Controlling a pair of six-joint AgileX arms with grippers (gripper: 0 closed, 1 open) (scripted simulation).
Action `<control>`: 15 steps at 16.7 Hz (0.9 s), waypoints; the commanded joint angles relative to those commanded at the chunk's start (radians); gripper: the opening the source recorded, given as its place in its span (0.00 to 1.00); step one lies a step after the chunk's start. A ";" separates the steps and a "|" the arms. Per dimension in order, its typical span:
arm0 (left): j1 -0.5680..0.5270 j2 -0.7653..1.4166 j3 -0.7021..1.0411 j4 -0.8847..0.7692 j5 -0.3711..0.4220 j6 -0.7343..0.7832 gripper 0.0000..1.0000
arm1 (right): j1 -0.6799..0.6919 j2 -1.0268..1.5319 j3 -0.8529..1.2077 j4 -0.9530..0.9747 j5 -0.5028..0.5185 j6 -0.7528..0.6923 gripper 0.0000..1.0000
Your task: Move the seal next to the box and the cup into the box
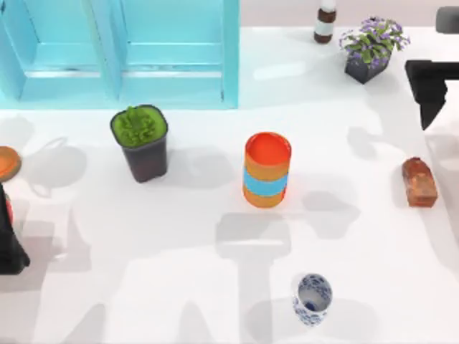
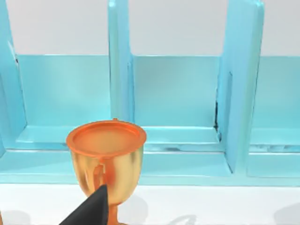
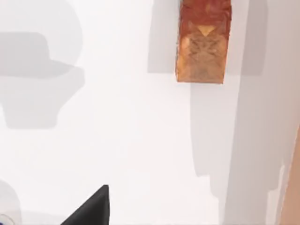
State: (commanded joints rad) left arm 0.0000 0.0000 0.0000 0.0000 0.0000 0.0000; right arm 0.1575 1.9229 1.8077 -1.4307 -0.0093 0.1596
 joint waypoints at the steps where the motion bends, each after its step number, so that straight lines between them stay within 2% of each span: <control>1: 0.000 0.000 0.000 0.000 0.000 0.000 1.00 | 0.002 0.003 -0.002 0.003 0.000 0.000 1.00; 3: 0.000 0.000 0.000 0.000 0.000 0.000 1.00 | 0.017 -0.002 -0.014 0.010 0.000 0.015 1.00; 6: 0.000 0.000 0.000 0.000 0.000 0.000 1.00 | 0.114 -0.037 -0.091 0.051 0.000 0.111 1.00; 15: 0.000 0.000 0.000 0.000 0.000 0.000 1.00 | 0.588 -0.206 -0.485 0.246 0.009 0.598 1.00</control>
State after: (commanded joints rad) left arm 0.0000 0.0000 0.0000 0.0000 0.0000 0.0000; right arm 0.7454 1.7167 1.3226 -1.1849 -0.0007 0.7573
